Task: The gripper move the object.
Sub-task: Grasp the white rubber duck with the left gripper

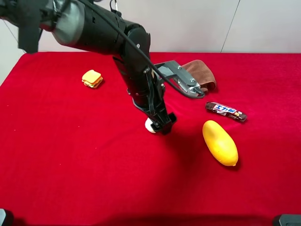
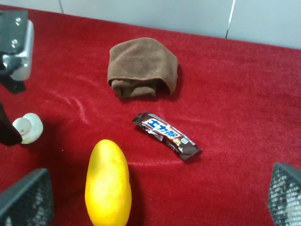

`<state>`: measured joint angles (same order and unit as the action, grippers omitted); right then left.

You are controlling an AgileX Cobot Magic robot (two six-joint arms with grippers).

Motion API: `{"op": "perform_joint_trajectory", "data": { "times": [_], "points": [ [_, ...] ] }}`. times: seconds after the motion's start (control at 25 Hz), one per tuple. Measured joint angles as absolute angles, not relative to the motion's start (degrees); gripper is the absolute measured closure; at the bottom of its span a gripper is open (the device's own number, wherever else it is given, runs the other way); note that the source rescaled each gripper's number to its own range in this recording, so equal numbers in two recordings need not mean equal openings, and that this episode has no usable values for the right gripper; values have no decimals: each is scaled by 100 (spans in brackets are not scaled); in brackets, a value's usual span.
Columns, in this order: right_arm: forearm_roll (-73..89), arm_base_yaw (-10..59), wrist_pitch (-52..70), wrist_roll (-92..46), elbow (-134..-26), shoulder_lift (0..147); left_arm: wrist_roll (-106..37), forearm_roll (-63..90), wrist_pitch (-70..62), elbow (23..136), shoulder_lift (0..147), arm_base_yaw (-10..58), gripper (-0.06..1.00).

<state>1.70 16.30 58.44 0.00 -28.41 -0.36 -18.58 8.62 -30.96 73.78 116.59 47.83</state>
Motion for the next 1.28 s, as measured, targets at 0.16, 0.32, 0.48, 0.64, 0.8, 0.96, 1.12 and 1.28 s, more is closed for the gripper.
{"op": "perform_joint_trajectory", "data": {
  "times": [0.16,0.32,0.48,0.64,0.8,0.96,1.12,1.28],
  "points": [
    [170,1630,5844,0,-2841,-36,-1858,862,-3011,7389,11776,4783,-2],
    [170,1630,5844,0,-2841,-36,-1880,870,-2924,7423,11968,4783,-2],
    [170,1630,5844,0,-2841,-36,-1993,875,-2748,7423,12094,4783,-2],
    [170,1630,5844,0,-2841,-36,-2006,877,-2661,7423,12132,4783,-2],
    [170,1630,5844,0,-2841,-36,-2006,877,-2654,7423,12149,4783,-2],
    [170,1630,5851,0,-2841,-36,-2028,877,-2647,7423,12240,4783,-2],
    [170,1630,5851,0,-2841,-36,-2056,877,-2645,7423,12340,4783,-2],
    [170,1630,5851,0,-2841,-36,-2091,877,-2645,7423,12340,4783,-2]
  ]
}}
